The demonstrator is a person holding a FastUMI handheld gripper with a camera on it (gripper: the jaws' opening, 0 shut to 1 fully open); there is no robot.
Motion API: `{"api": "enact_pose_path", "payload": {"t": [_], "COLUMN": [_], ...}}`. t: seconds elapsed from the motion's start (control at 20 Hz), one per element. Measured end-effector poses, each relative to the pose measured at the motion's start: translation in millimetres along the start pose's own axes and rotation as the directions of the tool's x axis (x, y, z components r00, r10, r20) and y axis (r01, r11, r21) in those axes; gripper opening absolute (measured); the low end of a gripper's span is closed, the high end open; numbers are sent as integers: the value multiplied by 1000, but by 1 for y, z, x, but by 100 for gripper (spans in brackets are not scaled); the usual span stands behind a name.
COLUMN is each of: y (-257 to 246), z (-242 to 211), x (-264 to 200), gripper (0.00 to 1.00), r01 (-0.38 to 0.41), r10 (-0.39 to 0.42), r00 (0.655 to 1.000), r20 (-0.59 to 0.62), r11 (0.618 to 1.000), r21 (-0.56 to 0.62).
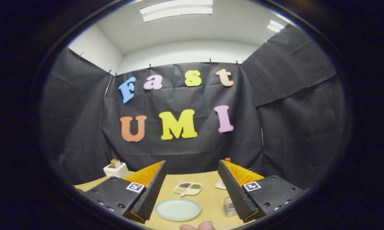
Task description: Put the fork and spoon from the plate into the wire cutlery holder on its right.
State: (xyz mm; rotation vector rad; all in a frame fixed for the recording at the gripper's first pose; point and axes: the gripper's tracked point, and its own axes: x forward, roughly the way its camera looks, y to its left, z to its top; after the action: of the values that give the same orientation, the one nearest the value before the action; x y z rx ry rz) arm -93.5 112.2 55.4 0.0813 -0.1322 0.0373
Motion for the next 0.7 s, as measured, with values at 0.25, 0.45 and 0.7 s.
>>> {"api": "enact_pose_path", "payload": {"t": [0.25, 0.45, 0.7], "y": [3, 3, 8], "z": [3, 0, -7], "x": [1, 6, 8], "gripper": [96, 96, 96], "r01": [-17, -18, -25], "r10": [17, 18, 25], "r00": [1000, 1000, 1000], "r20": [-3, 13, 10], "r11": [999, 1000, 1000], "r21": [42, 15, 0]}}
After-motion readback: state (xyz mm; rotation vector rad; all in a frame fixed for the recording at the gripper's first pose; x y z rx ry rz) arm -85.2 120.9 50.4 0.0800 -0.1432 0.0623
